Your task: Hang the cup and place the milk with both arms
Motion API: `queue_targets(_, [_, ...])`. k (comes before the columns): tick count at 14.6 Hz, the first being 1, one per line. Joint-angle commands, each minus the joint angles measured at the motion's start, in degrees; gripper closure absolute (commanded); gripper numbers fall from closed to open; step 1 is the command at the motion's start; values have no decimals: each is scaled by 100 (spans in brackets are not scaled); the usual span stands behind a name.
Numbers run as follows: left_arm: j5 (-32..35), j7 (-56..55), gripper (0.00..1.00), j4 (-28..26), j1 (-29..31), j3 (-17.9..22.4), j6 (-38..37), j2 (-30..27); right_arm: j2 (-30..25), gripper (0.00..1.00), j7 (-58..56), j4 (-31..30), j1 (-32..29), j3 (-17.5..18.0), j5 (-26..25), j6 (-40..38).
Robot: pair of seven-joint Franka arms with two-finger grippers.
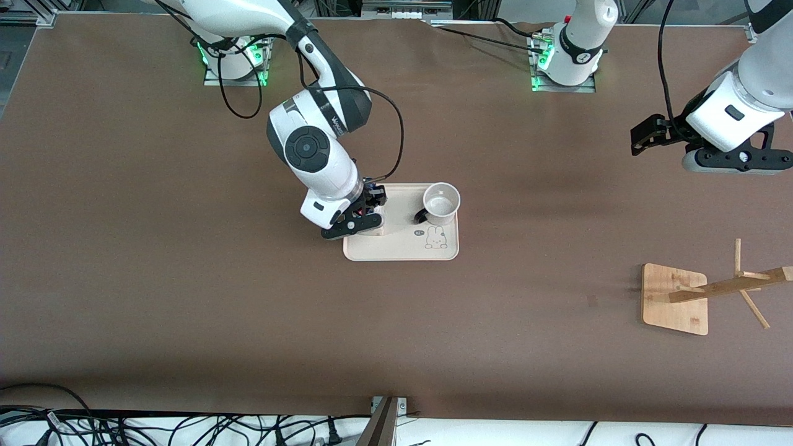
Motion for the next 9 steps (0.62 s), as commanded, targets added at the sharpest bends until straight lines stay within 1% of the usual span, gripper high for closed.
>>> queue_targets(1, [70, 31, 0, 155, 11, -34, -133, 45, -69, 64, -2, -67, 47, -33, 114, 61])
queue_targets(5, [70, 23, 0, 155, 11, -34, -133, 45, -130, 64, -19, -23, 55, -33, 114, 8])
queue_targets(9, [70, 31, 0, 155, 20, -34, -142, 36, -324, 64, -37, -23, 56, -33, 114, -176])
